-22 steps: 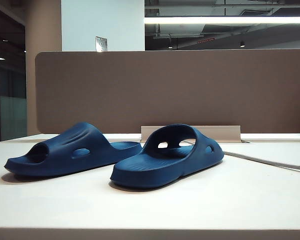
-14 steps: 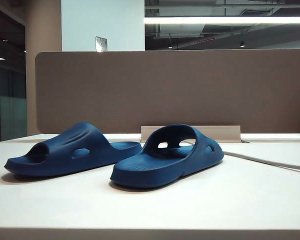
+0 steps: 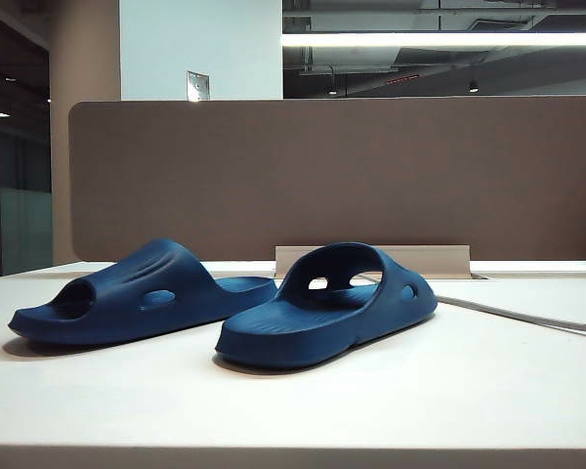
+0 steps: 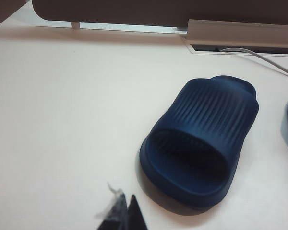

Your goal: Interlock the pair of blue slippers on the table with their fronts facing up.

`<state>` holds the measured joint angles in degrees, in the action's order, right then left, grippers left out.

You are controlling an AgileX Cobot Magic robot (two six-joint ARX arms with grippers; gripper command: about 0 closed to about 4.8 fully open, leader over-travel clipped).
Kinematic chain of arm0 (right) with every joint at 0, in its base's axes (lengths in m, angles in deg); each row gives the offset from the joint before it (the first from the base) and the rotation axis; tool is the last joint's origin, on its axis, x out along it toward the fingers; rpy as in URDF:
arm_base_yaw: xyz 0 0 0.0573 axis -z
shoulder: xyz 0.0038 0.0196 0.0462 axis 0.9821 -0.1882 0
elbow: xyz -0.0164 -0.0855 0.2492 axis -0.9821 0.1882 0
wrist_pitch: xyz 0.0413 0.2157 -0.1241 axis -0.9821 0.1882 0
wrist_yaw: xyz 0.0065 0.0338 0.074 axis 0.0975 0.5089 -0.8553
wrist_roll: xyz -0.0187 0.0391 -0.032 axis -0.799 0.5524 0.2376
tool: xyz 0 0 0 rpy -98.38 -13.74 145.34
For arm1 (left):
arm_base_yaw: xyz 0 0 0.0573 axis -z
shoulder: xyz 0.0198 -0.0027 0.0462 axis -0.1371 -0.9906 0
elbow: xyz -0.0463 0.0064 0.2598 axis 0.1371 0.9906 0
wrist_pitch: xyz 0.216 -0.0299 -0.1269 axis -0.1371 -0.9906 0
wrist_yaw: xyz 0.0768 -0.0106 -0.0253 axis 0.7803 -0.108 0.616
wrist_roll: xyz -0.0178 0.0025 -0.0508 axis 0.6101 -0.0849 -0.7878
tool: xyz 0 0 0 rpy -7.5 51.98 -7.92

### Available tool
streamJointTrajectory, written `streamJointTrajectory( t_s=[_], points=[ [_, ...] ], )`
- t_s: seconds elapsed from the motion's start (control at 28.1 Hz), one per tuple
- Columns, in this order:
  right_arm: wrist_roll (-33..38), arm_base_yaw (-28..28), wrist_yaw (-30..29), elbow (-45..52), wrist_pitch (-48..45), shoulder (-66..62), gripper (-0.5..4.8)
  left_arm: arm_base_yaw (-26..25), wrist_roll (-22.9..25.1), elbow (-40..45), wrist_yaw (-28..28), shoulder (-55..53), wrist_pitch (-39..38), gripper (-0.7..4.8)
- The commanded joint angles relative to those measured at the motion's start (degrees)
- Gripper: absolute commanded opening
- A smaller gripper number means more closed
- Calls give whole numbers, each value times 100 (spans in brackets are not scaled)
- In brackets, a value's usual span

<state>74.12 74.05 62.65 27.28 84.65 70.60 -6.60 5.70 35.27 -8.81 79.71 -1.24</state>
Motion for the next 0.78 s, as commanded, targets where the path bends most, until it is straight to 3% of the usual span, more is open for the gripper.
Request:
streamJointTrajectory(
  t_s=[0.04,0.25,0.36,0.46,0.68,0.78],
  points=[
    [756,0,-13,4,-63,-4,0,-4,24,7,2,-4,-28,-5],
    [1628,0,-15,4,-63,-4,-1,-4,15,7,-39,-4,-26,-5],
    [2374,0,-87,2,-66,-4,-1,-4,-212,7,-42,-4,-26,-6],
    [2745,0,-496,2,-186,-4,0,-4,-820,4,-44,-4,-26,-5],
    [2774,0,-1512,-98,-505,-4,-1,-4,-2260,4,-42,-4,-26,-5],
    [2802,0,-1552,-343,-238,-4,-1,-4,-2813,4,-42,-4,-22,-5]
  ],
)
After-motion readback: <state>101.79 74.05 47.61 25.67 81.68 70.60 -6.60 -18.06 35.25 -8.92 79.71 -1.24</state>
